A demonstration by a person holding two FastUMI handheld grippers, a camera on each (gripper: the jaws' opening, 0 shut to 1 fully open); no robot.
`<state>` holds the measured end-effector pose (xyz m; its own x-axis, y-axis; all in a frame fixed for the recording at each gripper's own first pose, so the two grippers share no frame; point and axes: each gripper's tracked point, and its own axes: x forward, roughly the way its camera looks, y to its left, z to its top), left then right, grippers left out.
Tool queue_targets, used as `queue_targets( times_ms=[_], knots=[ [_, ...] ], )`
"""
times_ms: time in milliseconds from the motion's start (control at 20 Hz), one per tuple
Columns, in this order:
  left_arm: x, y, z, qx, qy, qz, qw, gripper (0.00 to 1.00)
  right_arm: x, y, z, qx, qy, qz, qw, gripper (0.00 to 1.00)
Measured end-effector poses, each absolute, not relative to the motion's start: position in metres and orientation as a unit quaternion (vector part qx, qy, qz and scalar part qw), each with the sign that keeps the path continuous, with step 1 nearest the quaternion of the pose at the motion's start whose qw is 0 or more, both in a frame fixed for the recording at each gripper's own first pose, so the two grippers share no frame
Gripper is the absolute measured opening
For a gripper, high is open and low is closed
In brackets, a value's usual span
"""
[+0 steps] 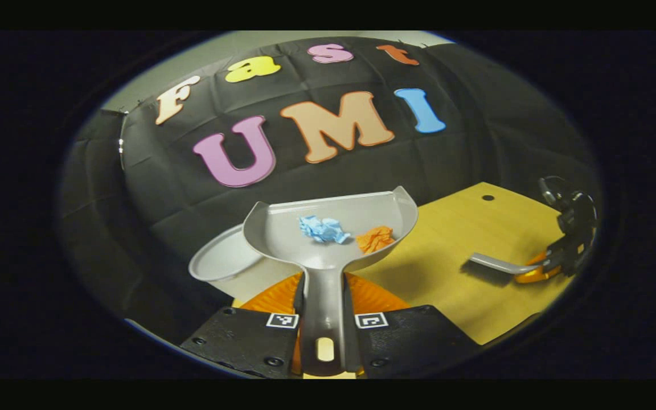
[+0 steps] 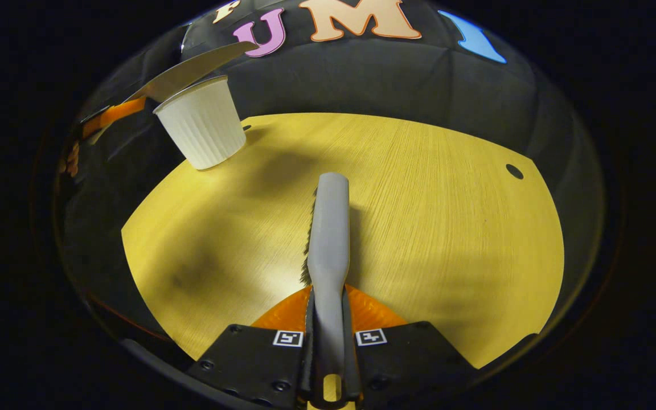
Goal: Pick up the small broom and dustpan from the desktop, sweep the trash into the dustpan with the broom, and then empty the trash into the garbage bin.
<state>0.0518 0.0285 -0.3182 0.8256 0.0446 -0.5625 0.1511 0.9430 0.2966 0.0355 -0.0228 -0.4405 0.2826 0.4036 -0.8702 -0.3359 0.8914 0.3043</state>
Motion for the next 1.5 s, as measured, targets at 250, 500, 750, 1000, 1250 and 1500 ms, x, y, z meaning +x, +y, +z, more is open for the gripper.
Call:
queue_targets(
  times_ms=[250, 500, 750, 1000, 1250, 1500],
  knots=[
    [0.052, 0.076, -0.298, 0.207, 0.298, 0.047, 0.931, 0.21, 0.028, -0.052, -0.423, 0.043, 0.552, 0.237, 0.798, 0.18],
    [0.054, 0.121, -0.288, 0.283, 0.316, 0.079, 0.902, 0.21, 0.030, -0.039, -0.433, 0.038, 0.557, 0.236, 0.795, 0.18],
    [0.062, 0.169, -0.286, 0.401, 0.333, 0.071, 0.850, 0.21, 0.030, -0.042, -0.433, 0.040, 0.559, 0.244, 0.792, 0.18],
    [0.064, 0.187, -0.283, 0.575, 0.332, 0.030, 0.747, 0.19, 0.029, -0.041, -0.434, 0.041, 0.558, 0.245, 0.792, 0.18],
    [0.071, 0.190, -0.272, 0.718, 0.302, -0.024, 0.627, 0.21, 0.029, -0.042, -0.432, 0.041, 0.554, 0.245, 0.794, 0.18],
    [0.066, 0.196, -0.253, 0.762, 0.285, -0.043, 0.579, 0.22, 0.030, -0.042, -0.429, 0.034, 0.551, 0.248, 0.796, 0.18]
  ],
)
